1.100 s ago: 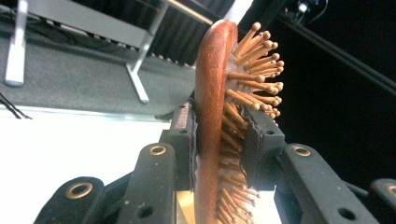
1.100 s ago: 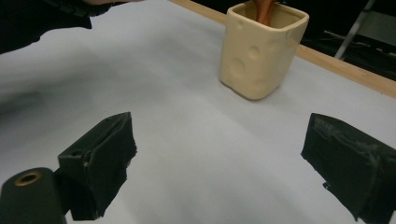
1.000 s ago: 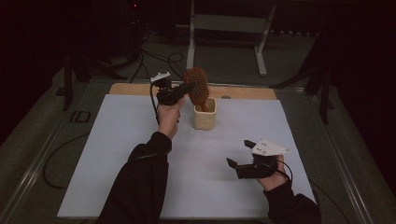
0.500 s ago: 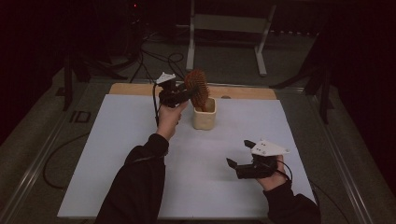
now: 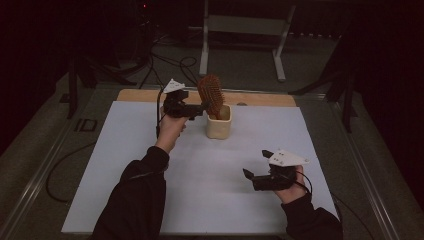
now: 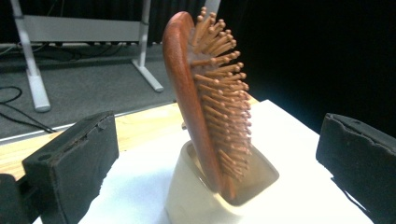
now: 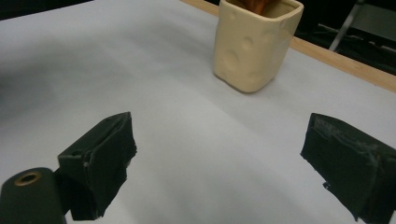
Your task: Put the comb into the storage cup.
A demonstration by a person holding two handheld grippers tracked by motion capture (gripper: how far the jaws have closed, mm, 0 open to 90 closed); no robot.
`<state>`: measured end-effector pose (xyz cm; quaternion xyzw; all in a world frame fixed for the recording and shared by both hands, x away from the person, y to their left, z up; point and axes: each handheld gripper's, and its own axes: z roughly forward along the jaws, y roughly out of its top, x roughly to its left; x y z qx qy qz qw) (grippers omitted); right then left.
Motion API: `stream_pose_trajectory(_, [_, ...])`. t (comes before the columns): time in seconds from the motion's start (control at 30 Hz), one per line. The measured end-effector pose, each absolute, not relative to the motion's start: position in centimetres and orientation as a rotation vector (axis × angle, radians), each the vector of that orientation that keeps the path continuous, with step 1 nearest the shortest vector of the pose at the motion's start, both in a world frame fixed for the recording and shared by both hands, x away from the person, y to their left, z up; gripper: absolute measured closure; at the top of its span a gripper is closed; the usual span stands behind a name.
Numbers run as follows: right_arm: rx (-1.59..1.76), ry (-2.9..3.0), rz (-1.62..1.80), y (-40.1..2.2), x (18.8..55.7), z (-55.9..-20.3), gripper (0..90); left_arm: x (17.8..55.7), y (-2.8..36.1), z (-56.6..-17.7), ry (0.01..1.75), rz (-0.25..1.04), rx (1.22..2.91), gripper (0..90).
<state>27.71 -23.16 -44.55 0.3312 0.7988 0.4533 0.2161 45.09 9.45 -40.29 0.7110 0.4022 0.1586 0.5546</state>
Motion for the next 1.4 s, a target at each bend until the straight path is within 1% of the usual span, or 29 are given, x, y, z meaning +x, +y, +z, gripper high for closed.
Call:
stream_pose_trajectory(0.1, [0.922,2.216,1.25,-23.1,27.6,-44.6,8.8,44.5,9.9,-40.1,0.93,0.39,1.708,0.0])
stream_pose_trajectory(0.23, [0.918,2.209,1.255,-23.3,27.5,-44.7,8.9,43.8,10.4,-40.0,0.894,0.35,1.726,0.0])
stream_pose_trajectory(0.57, [0.916,2.241,1.268,-23.4,27.8,-45.2,8.9,42.3,11.6,-39.8,0.836,0.368,1.772,0.0])
stream_pose_trajectory(0.97, [0.929,2.221,1.287,-24.8,27.8,-46.1,8.9,39.9,13.2,-39.7,0.764,0.359,1.833,0.0])
stream_pose_trajectory(1.27, [0.928,2.227,1.293,-24.8,27.7,-46.3,8.9,38.2,15.1,-40.1,0.751,0.366,1.85,0.0])
stream_pose_trajectory(1.4, [0.922,2.221,1.286,-24.7,27.5,-46.4,8.9,37.4,15.6,-40.6,0.727,0.343,1.868,0.0])
